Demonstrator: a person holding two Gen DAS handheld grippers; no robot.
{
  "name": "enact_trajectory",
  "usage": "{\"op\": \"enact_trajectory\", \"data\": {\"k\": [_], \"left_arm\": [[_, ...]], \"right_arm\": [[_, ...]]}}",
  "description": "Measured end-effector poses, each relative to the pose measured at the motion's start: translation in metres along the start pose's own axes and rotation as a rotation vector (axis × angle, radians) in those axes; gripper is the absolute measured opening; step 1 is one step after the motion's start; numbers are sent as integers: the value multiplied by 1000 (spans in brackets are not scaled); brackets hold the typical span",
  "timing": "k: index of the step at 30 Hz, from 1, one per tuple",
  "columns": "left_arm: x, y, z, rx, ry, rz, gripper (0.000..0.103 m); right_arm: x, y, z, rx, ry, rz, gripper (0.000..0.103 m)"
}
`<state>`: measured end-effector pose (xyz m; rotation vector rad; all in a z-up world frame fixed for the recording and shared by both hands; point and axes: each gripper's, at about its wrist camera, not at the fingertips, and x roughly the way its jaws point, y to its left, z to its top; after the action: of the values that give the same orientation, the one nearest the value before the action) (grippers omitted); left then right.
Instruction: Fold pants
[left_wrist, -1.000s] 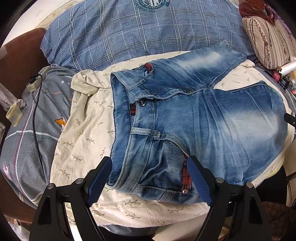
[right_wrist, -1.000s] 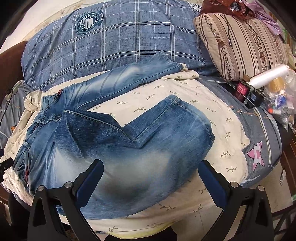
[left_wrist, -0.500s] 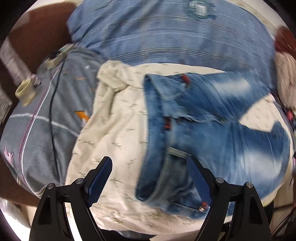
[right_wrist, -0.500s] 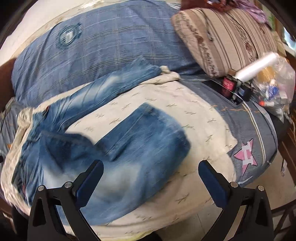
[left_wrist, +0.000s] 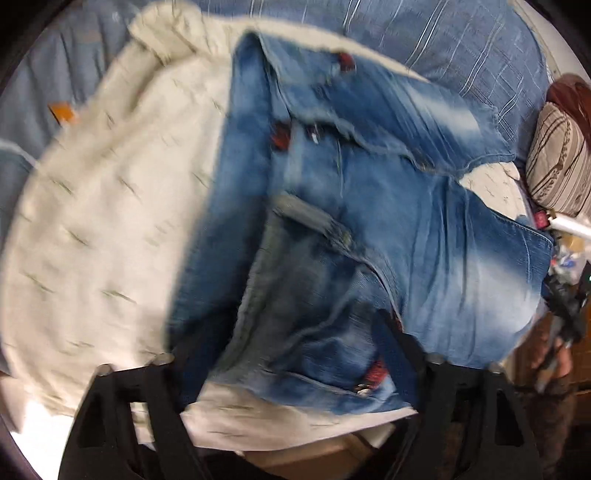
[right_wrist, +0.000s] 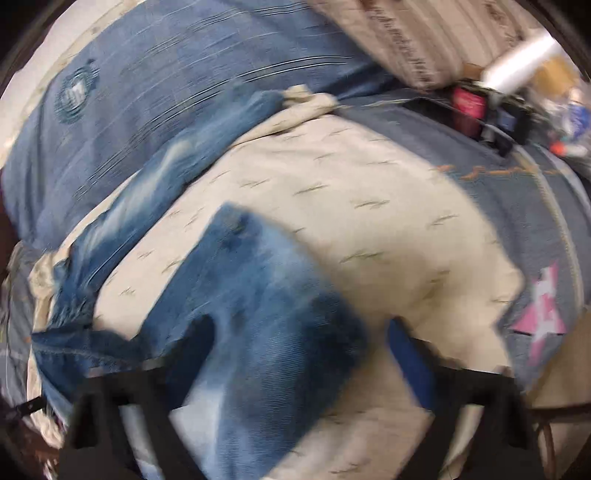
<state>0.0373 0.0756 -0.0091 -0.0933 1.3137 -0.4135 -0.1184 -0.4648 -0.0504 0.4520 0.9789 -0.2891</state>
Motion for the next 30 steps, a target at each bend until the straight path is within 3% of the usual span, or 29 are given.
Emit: {"op": "enact_trajectory", "data": {"k": [1,2,4,6,8,10,12,14,16,19,20,21,22,23,25,27,28,29,30], "left_arm": [[5,1,2,7,-3,27,43],[5,1,5,13,-12,60,28],[-6,5,9,-15,-39,18,12],[-27,9,11,-24,-103,-35,11],[-34,9,12,-6,-154,16,11],[-21,15,13,-14,-132,36,11],[9,24,12,-40,-42,64,11],[29,33,9,-54,9,63,13],[26,38,7,-38,-22,41,14],[4,40,10,3,-105,12,15],[-4,40,14,14,-139,7,24],[-9,39,19,23,-169,-5,31],[-12,36,23,28,-191,-16,53],[-12,33,29,32,-213,-26,65],[-10,25,35,37,-218,-44,70],[6,16,44,46,-166,-64,69],[17,12,49,48,-126,-62,64],[29,10,53,47,-92,-50,38],[35,6,56,53,-66,-59,21]], "right_arm": [[-2,7,-3,-43,-17,-6,23],[-4,9,-4,-54,-21,14,18],[-28,10,-1,-74,-91,47,13],[-71,2,3,-75,-226,23,13],[-99,-23,2,1,-302,8,13],[-97,-46,-3,65,-279,-34,13],[-76,-65,-15,123,-190,-71,14],[-47,-80,-35,192,-77,-108,17],[-41,-85,-44,229,-46,-127,36],[-70,-92,-42,262,-137,-131,40],[-82,-94,-40,273,-187,-135,44],[-93,-97,-35,292,-246,-129,59],[-100,-100,-26,312,-291,-109,76],[-98,-102,-18,315,-288,-89,83],[-75,-97,1,278,-221,-33,84],[-49,-91,12,243,-165,-59,83],[-34,-86,17,211,-134,-79,75],[-25,-84,21,184,-112,-95,57],[-18,-78,25,146,-85,-104,7]]}}
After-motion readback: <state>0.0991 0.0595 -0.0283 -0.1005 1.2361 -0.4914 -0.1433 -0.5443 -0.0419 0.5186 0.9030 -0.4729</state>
